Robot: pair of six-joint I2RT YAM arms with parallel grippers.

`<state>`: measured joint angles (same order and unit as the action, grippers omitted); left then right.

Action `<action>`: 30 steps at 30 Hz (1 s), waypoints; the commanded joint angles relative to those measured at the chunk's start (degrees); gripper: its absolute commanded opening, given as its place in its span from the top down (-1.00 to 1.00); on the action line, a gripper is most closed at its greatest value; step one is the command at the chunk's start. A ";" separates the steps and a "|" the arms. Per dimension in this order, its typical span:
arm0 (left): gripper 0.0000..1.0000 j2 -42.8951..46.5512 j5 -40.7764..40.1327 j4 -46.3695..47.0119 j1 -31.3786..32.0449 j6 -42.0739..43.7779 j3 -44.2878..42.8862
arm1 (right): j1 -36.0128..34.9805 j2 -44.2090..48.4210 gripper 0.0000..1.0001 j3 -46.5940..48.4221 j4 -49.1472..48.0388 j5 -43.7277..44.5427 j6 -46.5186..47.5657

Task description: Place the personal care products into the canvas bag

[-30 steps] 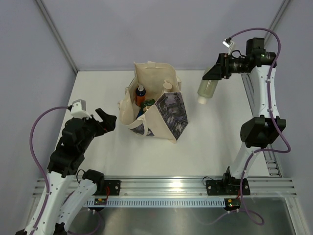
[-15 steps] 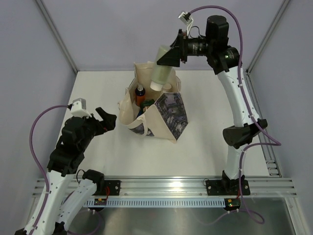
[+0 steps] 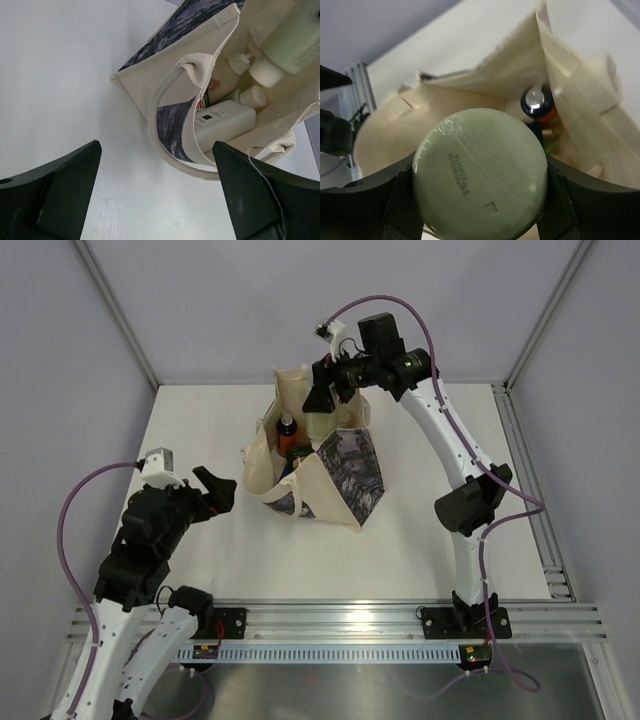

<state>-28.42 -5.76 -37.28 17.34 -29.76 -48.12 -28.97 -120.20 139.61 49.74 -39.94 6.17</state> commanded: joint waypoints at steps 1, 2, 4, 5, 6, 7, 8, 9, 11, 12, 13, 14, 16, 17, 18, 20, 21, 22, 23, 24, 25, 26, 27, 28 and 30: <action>-0.98 0.21 0.22 2.12 -0.12 2.60 0.39 | -2.23 4.62 1.00 -1.09 4.75 4.52 10.24; -0.98 0.21 0.14 2.21 -0.12 3.30 0.48 | -2.58 4.89 1.00 -1.70 5.80 5.13 11.22; -0.97 0.04 0.22 2.64 -0.12 4.00 0.65 | -3.19 4.72 0.99 -1.71 9.84 7.50 13.41; -0.98 -0.05 0.40 3.00 -0.12 4.53 0.83 | -3.63 4.19 0.91 -1.01 11.51 8.99 14.38; -0.98 -0.05 0.40 3.26 -0.12 4.71 1.01 | -4.51 2.88 0.85 -0.14 14.48 11.88 15.09; -0.98 -0.14 0.75 3.96 -0.12 4.88 1.44 | -4.78 2.35 0.81 -0.22 15.38 13.04 15.79; -0.98 -0.23 0.92 4.23 -0.12 4.97 1.62 | -5.04 2.17 0.71 -0.48 15.83 14.09 15.97; -0.98 -0.23 1.01 4.40 -0.12 4.97 1.71 | -5.30 1.99 0.58 -1.52 15.92 15.41 16.06; -0.98 -0.23 1.36 4.49 -0.12 5.15 2.06 | -5.39 2.17 0.09 -1.80 15.57 16.73 15.97; -0.98 -0.14 1.36 4.32 -0.12 5.06 2.15 | -5.39 2.43 -0.57 -1.02 15.05 18.48 15.97; -0.98 0.03 1.45 4.14 -0.12 5.15 2.15 | -5.39 2.60 -0.89 0.04 14.78 19.28 16.15; -0.98 0.04 1.54 3.88 -0.12 5.32 2.24 | -5.39 2.69 -0.99 1.35 14.69 19.81 17.02; -0.98 0.39 1.72 3.36 -0.12 5.41 1.98 | -5.39 2.61 -0.99 8.02 15.04 22.62 19.04; -0.98 0.56 1.72 3.09 -0.12 5.67 1.80 | -5.39 2.87 -0.99 9.70 14.69 24.28 19.75; -0.98 0.65 1.72 3.00 -0.12 5.76 1.54 | -5.39 4.17 -0.99 10.67 12.08 27.87 20.10; -0.98 1.09 1.10 2.21 -0.12 5.85 1.10 | -4.96 6.72 -0.99 8.24 7.86 31.31 20.02; -0.97 1.18 0.84 2.03 -0.12 5.85 0.75 | -4.69 10.22 -0.99 3.52 2.53 34.55 19.15; -0.98 1.44 0.40 1.68 -0.12 5.76 0.66 | -4.17 12.08 -0.99 0.95 0.47 34.49 17.66; -0.98 1.70 0.22 1.51 -0.12 5.42 0.48 | -2.16 13.66 -0.99 -0.99 -2.33 31.80 16.16; -0.97 1.88 0.14 1.33 -0.12 5.24 0.39 | -0.66 16.72 -0.99 -4.66 -3.23 29.86 14.24; -0.98 2.06 -0.04 1.07 -0.12 5.15 0.39 | 1.09 18.06 -0.99 -6.26 -4.11 28.36 9.17; -0.98 2.32 -0.13 0.89 -0.12 4.89 0.48 | 3.02 19.12 -0.99 -7.67 -4.82 26.60 6.42; -0.98 2.84 -0.39 0.72 -0.12 4.71 0.39 | 7.57 21.13 -0.99 -10.21 -6.04 24.50 3.87; -0.98 3.02 -1.00 0.11 -0.12 4.45 0.31 | 10.14 22.11 -0.99 -11.89 -6.84 24.39 -1.46; -0.98 3.72 -1.53 -0.60 -0.12 4.36 0.13 | 16.89 25.17 -0.99 -17.40 -8.33 26.13 -4.93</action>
<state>-25.96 -5.80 -37.95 17.34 -25.32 -46.11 -20.03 -98.94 128.16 47.03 -14.52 11.92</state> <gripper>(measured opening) 0.985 0.993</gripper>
